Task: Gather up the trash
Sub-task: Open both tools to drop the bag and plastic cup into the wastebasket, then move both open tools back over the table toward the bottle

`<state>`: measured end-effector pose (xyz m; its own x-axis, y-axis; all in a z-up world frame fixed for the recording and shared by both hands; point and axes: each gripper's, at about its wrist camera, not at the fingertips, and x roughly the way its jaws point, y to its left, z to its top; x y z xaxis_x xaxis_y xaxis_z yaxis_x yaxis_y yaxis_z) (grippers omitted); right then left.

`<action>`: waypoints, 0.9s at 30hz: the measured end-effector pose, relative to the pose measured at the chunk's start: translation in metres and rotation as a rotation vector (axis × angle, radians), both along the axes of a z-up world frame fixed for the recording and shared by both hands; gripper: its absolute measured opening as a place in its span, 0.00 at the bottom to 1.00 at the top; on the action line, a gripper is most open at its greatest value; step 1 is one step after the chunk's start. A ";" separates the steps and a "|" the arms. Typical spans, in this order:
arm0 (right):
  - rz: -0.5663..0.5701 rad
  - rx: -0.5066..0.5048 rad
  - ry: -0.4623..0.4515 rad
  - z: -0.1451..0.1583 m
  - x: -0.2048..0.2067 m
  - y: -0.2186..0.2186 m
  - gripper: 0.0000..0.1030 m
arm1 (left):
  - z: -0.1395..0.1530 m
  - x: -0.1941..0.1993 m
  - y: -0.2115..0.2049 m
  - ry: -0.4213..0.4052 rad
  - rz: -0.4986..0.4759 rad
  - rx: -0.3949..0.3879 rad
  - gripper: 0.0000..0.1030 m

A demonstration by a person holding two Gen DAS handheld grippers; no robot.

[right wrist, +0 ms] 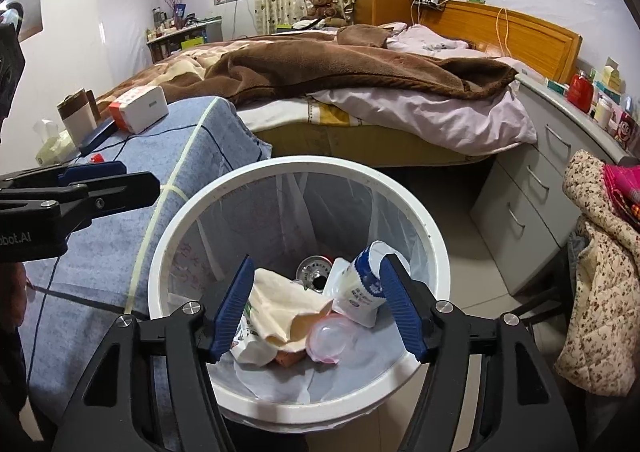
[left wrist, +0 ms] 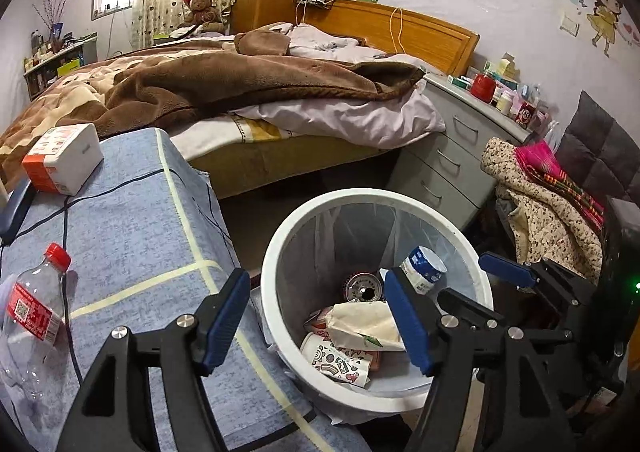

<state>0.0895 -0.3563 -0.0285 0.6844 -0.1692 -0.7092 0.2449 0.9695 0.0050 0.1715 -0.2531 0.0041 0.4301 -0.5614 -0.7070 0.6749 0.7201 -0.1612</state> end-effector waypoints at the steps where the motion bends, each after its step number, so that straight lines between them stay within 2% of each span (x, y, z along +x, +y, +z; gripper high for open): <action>1: 0.001 -0.003 -0.001 0.001 0.000 0.001 0.65 | 0.001 0.000 0.003 -0.001 0.005 -0.002 0.70; 18: 0.039 0.008 -0.072 0.020 0.011 0.036 0.65 | 0.027 0.002 0.074 -0.060 0.118 -0.046 0.70; 27: 0.081 0.040 -0.081 0.021 0.030 0.068 0.65 | 0.032 0.016 0.138 -0.094 0.263 -0.044 0.70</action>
<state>0.1200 -0.2888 -0.0076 0.7503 -0.0831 -0.6559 0.1625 0.9848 0.0611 0.1872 -0.1154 0.0363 0.6275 -0.4516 -0.6343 0.4796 0.8659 -0.1421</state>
